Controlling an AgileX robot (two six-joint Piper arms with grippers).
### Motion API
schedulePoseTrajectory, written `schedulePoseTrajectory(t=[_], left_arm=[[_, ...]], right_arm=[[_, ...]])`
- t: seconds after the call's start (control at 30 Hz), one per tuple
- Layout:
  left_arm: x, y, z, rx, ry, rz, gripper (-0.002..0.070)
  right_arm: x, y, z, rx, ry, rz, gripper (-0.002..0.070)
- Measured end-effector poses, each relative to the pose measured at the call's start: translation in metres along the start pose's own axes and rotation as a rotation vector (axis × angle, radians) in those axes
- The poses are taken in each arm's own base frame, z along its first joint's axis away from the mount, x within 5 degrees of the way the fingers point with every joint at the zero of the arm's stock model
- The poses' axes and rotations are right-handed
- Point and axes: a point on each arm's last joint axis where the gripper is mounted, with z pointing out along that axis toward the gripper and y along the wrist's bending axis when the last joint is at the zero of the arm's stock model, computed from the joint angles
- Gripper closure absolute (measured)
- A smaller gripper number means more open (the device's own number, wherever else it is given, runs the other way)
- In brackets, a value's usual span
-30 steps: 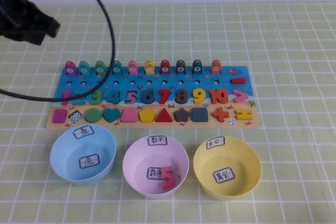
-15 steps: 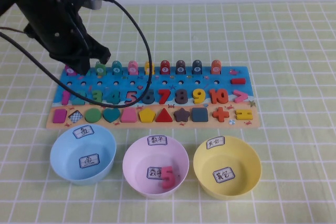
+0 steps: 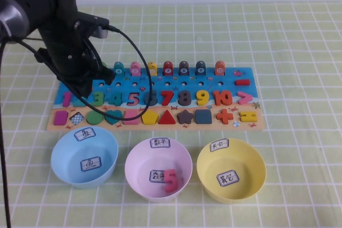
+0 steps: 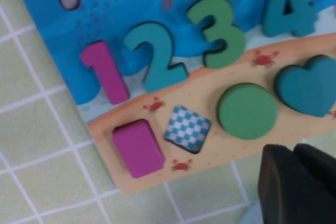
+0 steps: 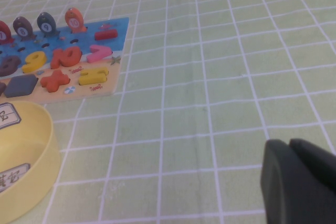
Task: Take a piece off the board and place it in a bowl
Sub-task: Pick up the "number 2"
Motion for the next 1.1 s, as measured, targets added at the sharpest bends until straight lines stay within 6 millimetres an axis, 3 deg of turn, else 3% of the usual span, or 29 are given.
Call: schedulePoseTrajectory(t=[0.13,0.27,0.37,0.67,0.9,1.1], left_arm=[[0.002,0.020,0.007,-0.006,0.014,-0.055,0.0610],[0.006,0.043,0.009,0.043,0.010,-0.146,0.0499],[0.008,0.051,0.009,0.080,0.004,-0.180,0.0454],[0.001,0.045,0.010,0.083,-0.047,-0.162,0.0434],[-0.006,0.035,0.042,0.070,0.007,-0.123,0.0364],[-0.012,0.035,0.050,0.036,-0.027,-0.115,0.0330]], right_arm=[[0.000,0.000,0.000,0.000,0.000,0.000,0.0694],[0.000,0.000,0.000,0.000,0.000,0.000,0.0694],[0.000,0.000,0.000,0.000,0.000,0.000,0.0694],[0.000,0.000,0.000,0.000,0.000,0.000,0.0694],[0.000,0.000,0.000,0.000,0.000,0.000,0.0694],[0.000,0.000,0.000,0.000,0.000,0.000,0.0694]])
